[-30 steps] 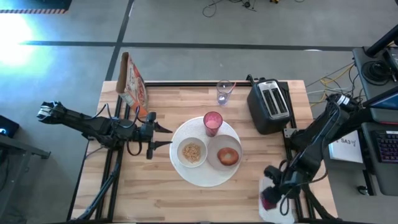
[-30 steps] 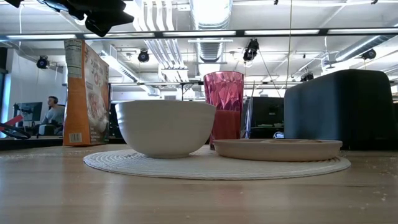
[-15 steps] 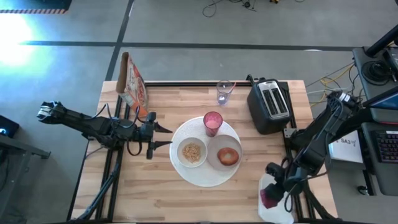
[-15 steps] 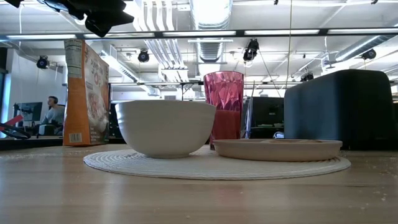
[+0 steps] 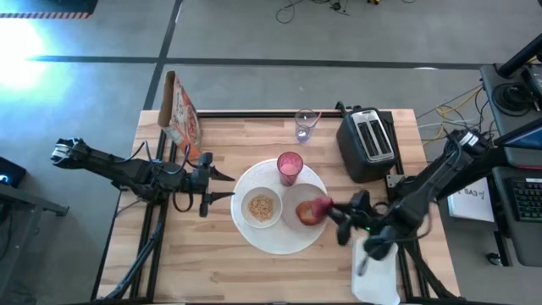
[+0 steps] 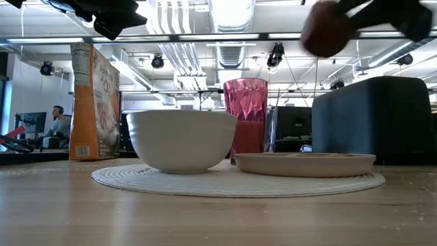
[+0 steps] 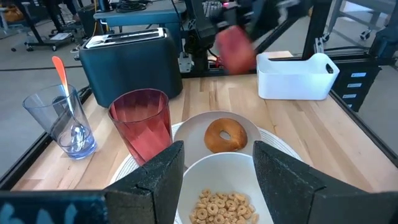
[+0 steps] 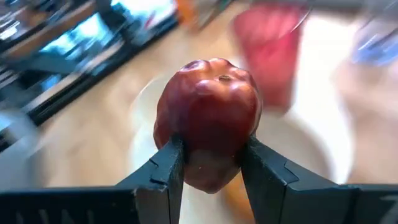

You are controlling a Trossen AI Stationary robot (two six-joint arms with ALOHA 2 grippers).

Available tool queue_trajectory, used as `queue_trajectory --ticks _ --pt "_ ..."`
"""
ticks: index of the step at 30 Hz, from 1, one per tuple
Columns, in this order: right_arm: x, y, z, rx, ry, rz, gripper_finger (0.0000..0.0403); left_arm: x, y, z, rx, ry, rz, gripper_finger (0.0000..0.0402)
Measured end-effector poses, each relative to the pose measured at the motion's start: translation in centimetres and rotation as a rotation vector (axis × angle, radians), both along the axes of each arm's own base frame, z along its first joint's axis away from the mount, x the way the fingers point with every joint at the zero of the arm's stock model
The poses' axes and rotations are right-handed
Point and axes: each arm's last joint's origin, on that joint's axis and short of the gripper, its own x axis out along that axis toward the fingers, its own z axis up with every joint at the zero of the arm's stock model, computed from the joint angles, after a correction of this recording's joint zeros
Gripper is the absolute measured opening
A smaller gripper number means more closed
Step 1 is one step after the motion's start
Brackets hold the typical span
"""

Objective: Arrange a breakfast setting
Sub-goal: Put the apple on the white placemat to the top left of the red cup

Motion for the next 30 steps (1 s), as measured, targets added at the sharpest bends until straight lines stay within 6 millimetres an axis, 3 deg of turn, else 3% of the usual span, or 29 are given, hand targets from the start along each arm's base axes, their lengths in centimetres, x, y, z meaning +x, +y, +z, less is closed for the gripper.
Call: queue_trajectory --ticks 5,8,15,19,23,26,30 --pt "2.9 -1.3 -2.3 -0.091 0.041 -0.136 0.0118 0.0 0.0 0.0 0.0 0.001 0.0 0.0176" --pt "4.8 -1.1 -2.9 -0.112 0.039 -0.098 0.0118 0.0 0.0 0.0 0.0 0.001 0.0 0.0176" --pt "10.0 -0.8 0.2 -0.275 -0.128 0.064 0.0118 0.1 0.0 0.3 -0.011 -0.028 0.001 0.0176" --pt "12.4 -2.1 0.4 -0.358 -0.088 0.035 0.0118 0.1 -0.1 0.6 -0.051 -0.059 0.001 0.0176" --pt "14.5 -3.0 0.4 -0.43 -0.032 0.087 0.0117 0.2 -0.6 0.8 -0.065 -0.074 -0.165 0.0176" --pt "15.9 -3.1 0.8 -0.45 -0.021 0.152 0.0117 0.1 -0.8 0.9 -0.07 -0.078 -0.253 0.0176" --pt "16.8 -2.9 1.6 -0.498 0.024 0.201 0.0119 0.2 -0.8 0.6 -0.063 -0.057 -0.238 0.0176"
